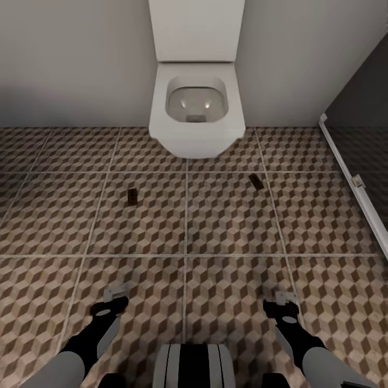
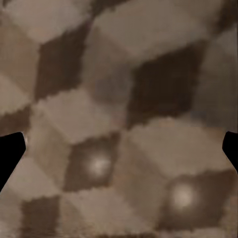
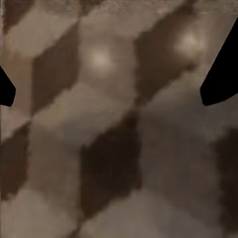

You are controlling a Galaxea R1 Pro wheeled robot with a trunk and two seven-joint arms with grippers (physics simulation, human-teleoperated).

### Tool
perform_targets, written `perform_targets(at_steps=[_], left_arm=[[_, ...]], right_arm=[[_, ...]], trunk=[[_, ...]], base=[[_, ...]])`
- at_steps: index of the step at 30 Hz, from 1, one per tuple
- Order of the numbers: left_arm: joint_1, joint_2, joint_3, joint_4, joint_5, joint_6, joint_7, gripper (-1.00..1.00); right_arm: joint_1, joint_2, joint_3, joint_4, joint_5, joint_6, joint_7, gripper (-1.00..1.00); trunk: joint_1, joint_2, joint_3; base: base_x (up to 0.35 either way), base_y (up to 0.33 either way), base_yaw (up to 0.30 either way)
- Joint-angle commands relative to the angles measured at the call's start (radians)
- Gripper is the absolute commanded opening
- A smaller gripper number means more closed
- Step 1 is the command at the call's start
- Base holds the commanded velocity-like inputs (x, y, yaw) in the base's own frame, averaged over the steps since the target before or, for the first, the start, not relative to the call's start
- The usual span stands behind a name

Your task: Take the four mousetraps from the cabinet in the bathroom and place them on the bathroom floor. Make sure all four end up on the same floor surface, and ensure that at least two of them are either under or directly next to the same bathroom sink.

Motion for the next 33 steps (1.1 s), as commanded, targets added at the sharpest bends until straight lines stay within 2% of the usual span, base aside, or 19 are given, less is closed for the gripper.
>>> perform_targets(at_steps=[1, 33], left_arm=[[0.000, 0.001, -0.008, -0.002, 0.005, 0.006, 0.008, 1.00], [0.000, 0.001, -0.009, -0.002, 0.005, 0.006, 0.008, 1.00]], right_arm=[[0.000, 0.001, -0.008, 0.004, 0.010, 0.004, -0.001, 1.00], [0.000, 0.001, -0.007, 0.004, 0.010, 0.004, -0.001, 1.00]], trunk=[[-0.001, 0.000, -0.001], [-0.001, 0.000, -0.001]], base=[[-0.344, 0.000, 0.000], [-0.344, 0.000, 0.000]])
